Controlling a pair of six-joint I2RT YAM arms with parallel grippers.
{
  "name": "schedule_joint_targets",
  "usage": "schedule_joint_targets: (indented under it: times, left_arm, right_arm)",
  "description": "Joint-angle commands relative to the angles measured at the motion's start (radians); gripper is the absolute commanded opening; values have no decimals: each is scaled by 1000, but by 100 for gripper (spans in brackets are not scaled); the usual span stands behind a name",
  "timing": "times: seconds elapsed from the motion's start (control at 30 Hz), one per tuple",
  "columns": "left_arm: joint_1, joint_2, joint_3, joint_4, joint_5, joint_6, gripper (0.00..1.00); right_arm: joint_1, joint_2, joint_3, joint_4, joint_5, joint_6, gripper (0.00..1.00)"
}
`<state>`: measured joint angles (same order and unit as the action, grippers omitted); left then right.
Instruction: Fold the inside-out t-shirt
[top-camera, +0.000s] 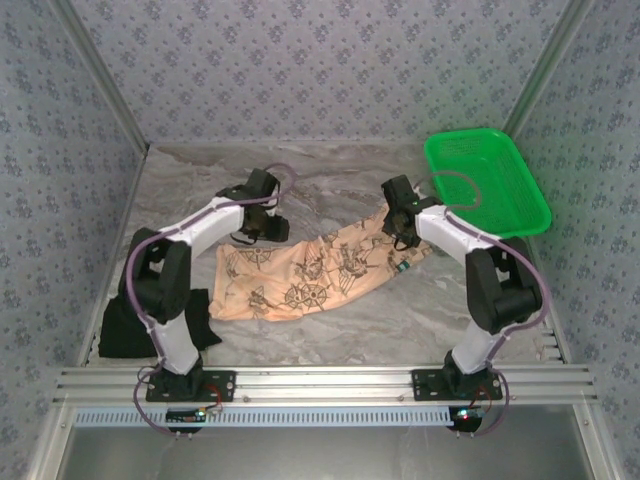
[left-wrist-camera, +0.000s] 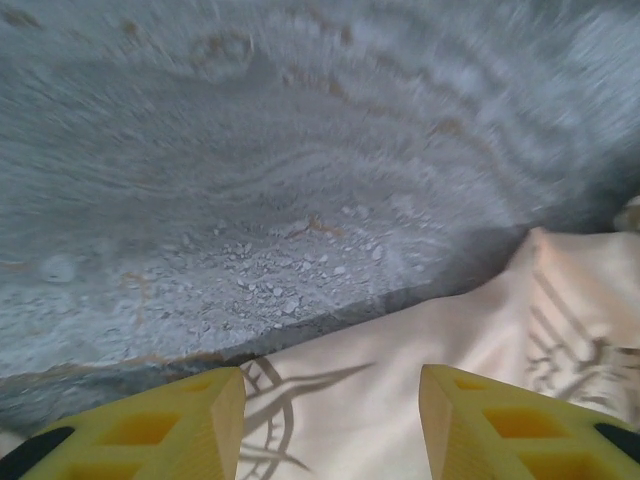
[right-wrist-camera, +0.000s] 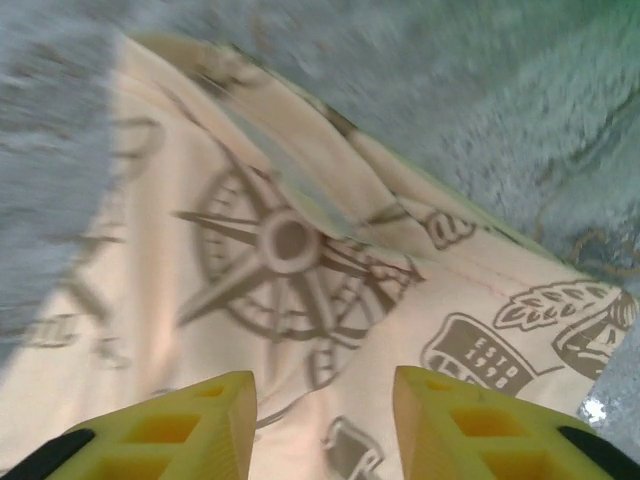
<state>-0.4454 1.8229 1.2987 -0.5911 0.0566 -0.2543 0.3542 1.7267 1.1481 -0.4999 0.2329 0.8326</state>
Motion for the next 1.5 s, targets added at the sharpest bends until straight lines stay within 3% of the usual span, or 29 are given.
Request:
schedule_joint_targets:
  times: [0.0, 0.2, 0.33, 0.7, 0.93, 1.1, 1.2, 1.33, 1.47]
  left_arm:
    - [-7, 38, 2, -5, -10, 29, 50]
    - [6, 19, -59, -32, -101, 4, 50]
    - [12, 5, -102, -81, -96, -76, 50]
    - [-106, -148, -311, -204, 30, -269, 49]
    - [-258, -172, -327, -41, 247, -378, 49]
    - [-322, -141, -294, 51, 349, -448, 49]
    - [-334, -178, -271, 78, 385, -468, 49]
    - [-329, -271, -206, -13, 271, -392, 50]
    - [-343, -296, -182, -16, 96, -171, 51]
  right_arm:
    - [-17, 84, 11, 89, -18, 32, 37]
    - [-19, 239, 131, 120, 23, -27, 32]
    - [-45, 334, 226, 209, -4, -109, 30]
    - [-85, 681, 749, 180, -166, -196, 30]
    - [-53, 764, 945, 182, -323, -257, 33]
    - [-51, 711, 957, 142, -370, -283, 39]
    - [-72, 626, 893, 85, -336, -297, 41]
    - [-71, 509, 715, 68, -238, -357, 44]
    - [-22, 510, 636, 79, -164, -434, 48]
